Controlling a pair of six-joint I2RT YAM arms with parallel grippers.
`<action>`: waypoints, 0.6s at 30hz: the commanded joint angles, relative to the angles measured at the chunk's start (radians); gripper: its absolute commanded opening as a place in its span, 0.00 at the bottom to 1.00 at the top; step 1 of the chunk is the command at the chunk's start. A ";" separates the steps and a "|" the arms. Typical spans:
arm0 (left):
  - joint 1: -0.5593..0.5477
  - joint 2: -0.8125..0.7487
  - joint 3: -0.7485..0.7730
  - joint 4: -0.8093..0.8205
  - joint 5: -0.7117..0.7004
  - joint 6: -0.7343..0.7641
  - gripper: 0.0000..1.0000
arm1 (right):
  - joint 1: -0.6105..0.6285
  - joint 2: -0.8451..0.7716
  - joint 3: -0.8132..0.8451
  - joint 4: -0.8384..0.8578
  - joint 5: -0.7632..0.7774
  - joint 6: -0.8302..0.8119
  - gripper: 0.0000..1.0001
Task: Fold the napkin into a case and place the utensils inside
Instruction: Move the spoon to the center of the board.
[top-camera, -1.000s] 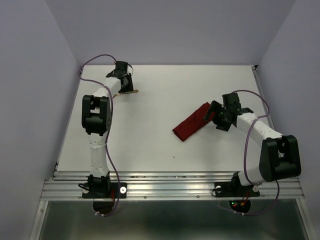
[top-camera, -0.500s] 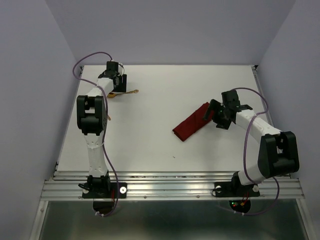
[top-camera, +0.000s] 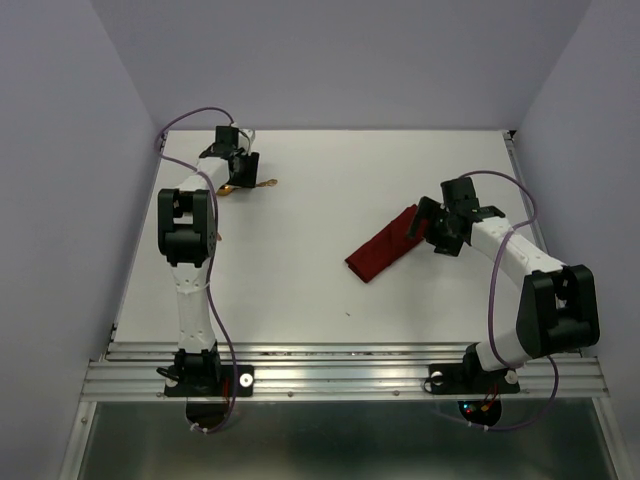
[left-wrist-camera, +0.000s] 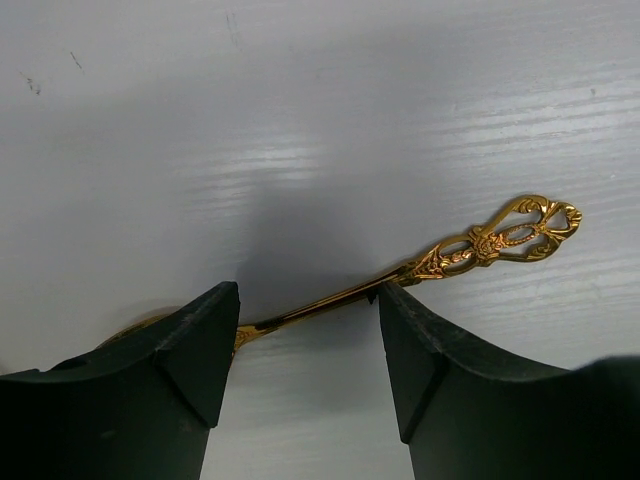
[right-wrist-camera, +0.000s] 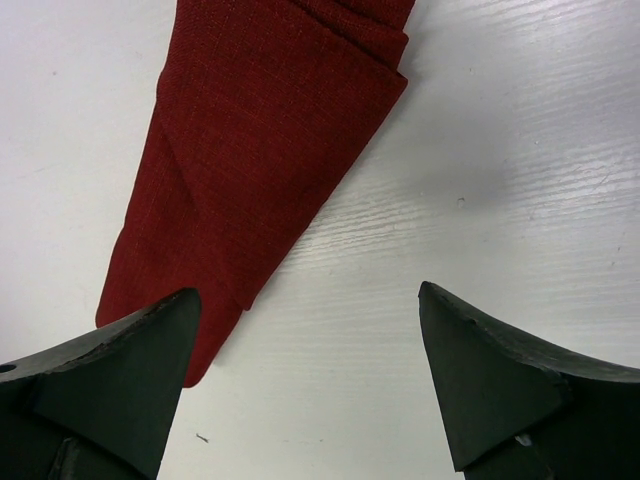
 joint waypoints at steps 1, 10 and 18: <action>0.001 -0.006 -0.048 -0.020 0.006 0.017 0.67 | 0.007 -0.023 0.031 -0.008 0.019 -0.009 0.95; 0.004 -0.085 -0.163 -0.039 -0.065 -0.066 0.63 | 0.016 -0.018 0.022 0.015 0.006 0.002 0.95; 0.004 -0.170 -0.324 -0.006 -0.004 -0.219 0.64 | 0.026 -0.030 -0.008 0.036 -0.011 0.005 0.95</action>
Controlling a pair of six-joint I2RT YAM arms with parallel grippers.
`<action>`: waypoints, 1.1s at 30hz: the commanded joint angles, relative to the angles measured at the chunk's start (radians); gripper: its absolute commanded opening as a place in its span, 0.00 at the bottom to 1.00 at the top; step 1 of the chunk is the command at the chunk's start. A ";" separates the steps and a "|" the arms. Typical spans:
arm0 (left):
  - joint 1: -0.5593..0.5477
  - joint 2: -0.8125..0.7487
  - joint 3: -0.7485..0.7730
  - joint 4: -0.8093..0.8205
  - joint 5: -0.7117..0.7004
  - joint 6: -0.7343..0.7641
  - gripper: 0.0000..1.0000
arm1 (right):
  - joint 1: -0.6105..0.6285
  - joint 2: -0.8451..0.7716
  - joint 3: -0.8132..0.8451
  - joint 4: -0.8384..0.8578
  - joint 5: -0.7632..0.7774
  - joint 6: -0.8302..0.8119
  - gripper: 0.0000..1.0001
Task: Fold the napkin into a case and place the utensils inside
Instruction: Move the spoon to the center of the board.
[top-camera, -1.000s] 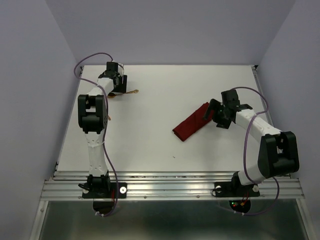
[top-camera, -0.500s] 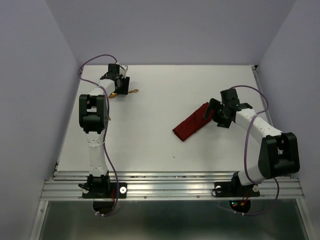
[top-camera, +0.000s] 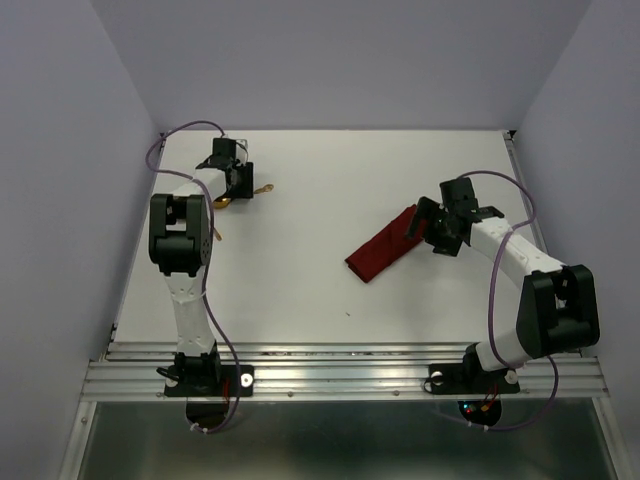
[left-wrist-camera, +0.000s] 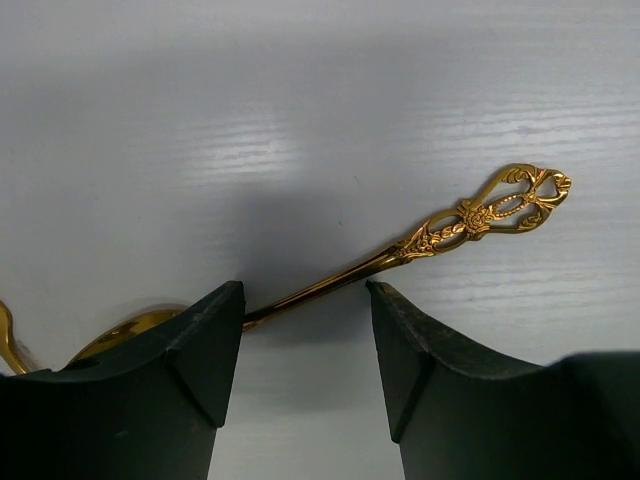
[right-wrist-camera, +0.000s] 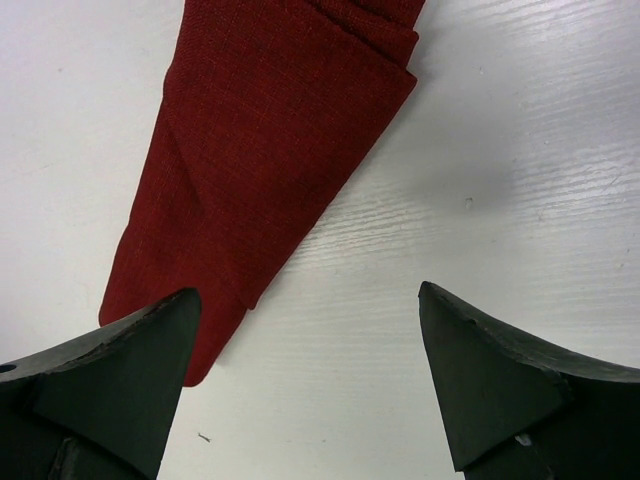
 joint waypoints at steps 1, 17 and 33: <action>0.002 -0.060 -0.118 -0.067 0.046 -0.112 0.64 | 0.019 -0.030 -0.012 0.038 -0.012 0.003 0.95; -0.209 -0.229 -0.328 -0.081 0.017 -0.365 0.65 | 0.019 -0.086 -0.077 0.062 -0.032 0.015 0.95; -0.279 -0.379 -0.348 -0.154 -0.031 -0.183 0.69 | 0.028 -0.172 -0.126 0.052 -0.027 0.037 0.95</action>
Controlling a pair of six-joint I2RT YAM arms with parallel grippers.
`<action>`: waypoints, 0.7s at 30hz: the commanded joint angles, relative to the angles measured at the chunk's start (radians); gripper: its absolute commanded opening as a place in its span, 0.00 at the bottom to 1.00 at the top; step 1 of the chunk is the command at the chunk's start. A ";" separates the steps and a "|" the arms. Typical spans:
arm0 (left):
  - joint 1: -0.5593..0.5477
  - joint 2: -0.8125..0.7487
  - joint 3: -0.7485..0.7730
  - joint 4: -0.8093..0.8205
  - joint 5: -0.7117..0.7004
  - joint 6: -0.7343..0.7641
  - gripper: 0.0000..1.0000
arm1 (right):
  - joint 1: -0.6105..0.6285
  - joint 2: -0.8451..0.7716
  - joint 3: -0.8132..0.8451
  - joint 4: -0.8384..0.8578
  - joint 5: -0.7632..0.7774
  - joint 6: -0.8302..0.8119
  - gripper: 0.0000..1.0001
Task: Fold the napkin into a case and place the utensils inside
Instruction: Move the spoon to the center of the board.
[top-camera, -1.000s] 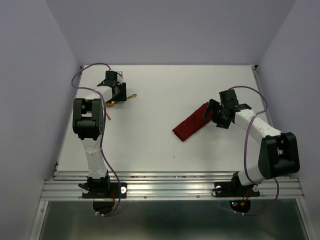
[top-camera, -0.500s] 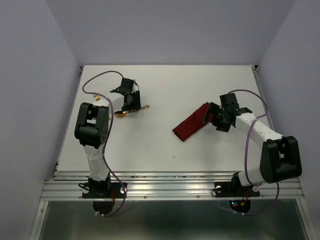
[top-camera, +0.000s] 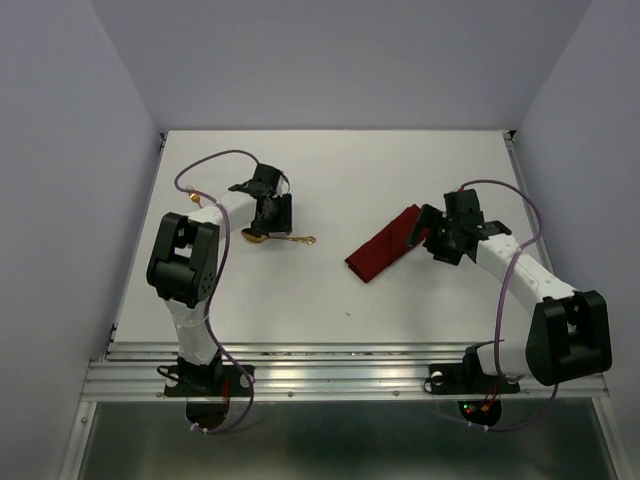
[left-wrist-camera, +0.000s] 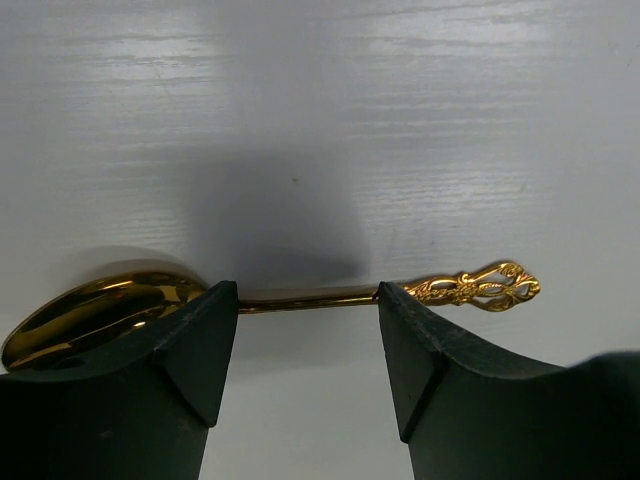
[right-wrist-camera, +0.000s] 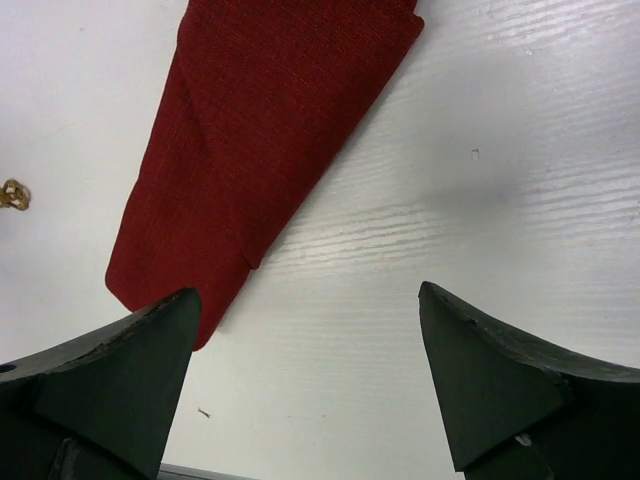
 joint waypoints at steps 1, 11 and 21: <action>-0.002 -0.100 0.008 -0.075 -0.069 0.161 0.70 | 0.009 -0.036 -0.031 0.028 -0.003 0.024 0.95; -0.041 -0.255 -0.113 -0.088 -0.137 0.172 0.64 | 0.009 -0.027 -0.009 0.013 0.004 0.016 0.95; -0.160 -0.207 -0.182 -0.028 -0.052 0.113 0.54 | 0.027 0.013 0.015 0.017 -0.008 0.011 0.95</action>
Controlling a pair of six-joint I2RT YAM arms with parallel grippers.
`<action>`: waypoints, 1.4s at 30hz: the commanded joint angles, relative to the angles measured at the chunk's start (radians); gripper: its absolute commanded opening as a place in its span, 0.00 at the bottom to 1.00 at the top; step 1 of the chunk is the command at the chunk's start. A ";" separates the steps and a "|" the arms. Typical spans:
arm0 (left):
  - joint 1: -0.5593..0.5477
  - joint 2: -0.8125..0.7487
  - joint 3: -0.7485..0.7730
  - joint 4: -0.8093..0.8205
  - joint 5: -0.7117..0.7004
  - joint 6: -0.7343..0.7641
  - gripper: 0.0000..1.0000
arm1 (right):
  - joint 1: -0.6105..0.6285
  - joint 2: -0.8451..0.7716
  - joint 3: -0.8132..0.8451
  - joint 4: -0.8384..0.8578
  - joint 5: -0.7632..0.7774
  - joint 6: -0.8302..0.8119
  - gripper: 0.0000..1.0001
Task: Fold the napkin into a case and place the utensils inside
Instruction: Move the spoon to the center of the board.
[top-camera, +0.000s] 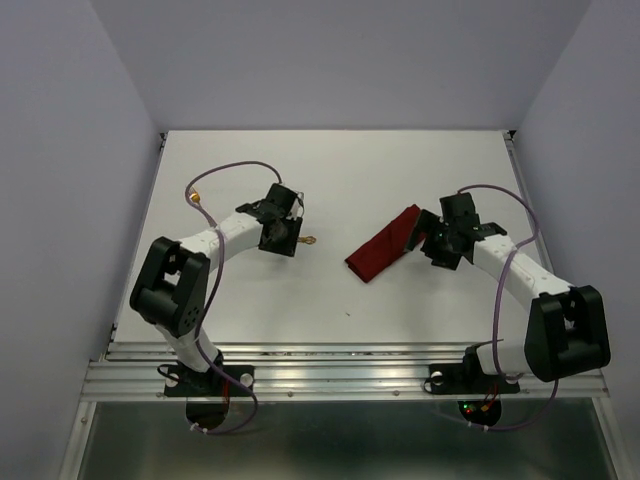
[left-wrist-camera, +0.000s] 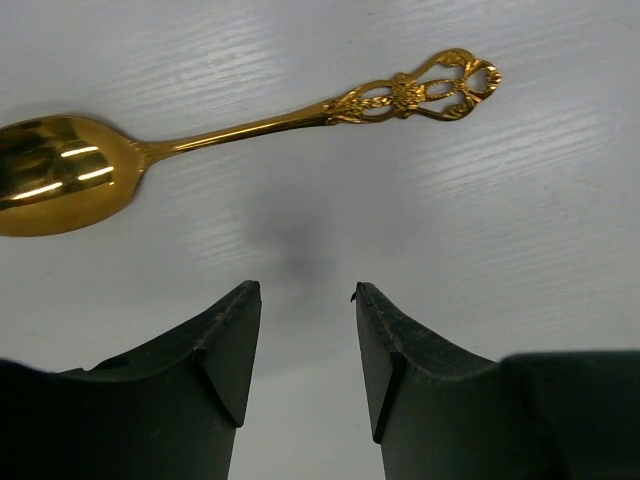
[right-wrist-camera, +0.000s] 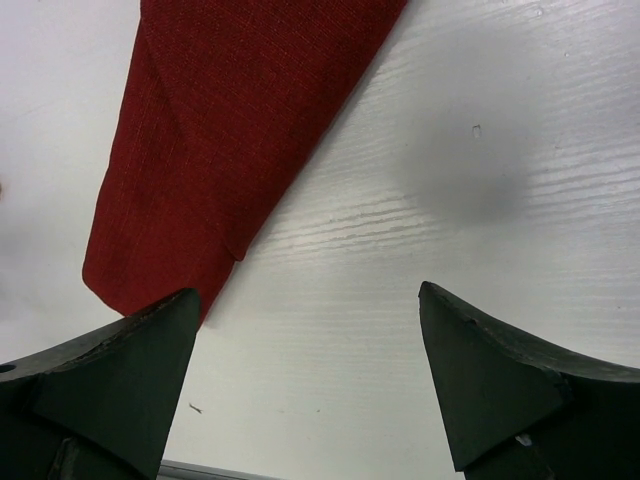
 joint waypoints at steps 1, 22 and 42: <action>-0.022 0.047 0.024 0.054 0.031 -0.032 0.53 | 0.017 0.000 0.049 0.016 0.004 -0.005 0.95; 0.062 0.360 0.566 -0.037 -0.058 0.040 0.54 | 0.017 -0.049 0.013 0.002 0.030 0.007 0.96; 0.225 0.266 0.328 0.061 -0.046 -0.089 0.52 | 0.017 -0.003 0.046 0.050 -0.053 0.038 0.96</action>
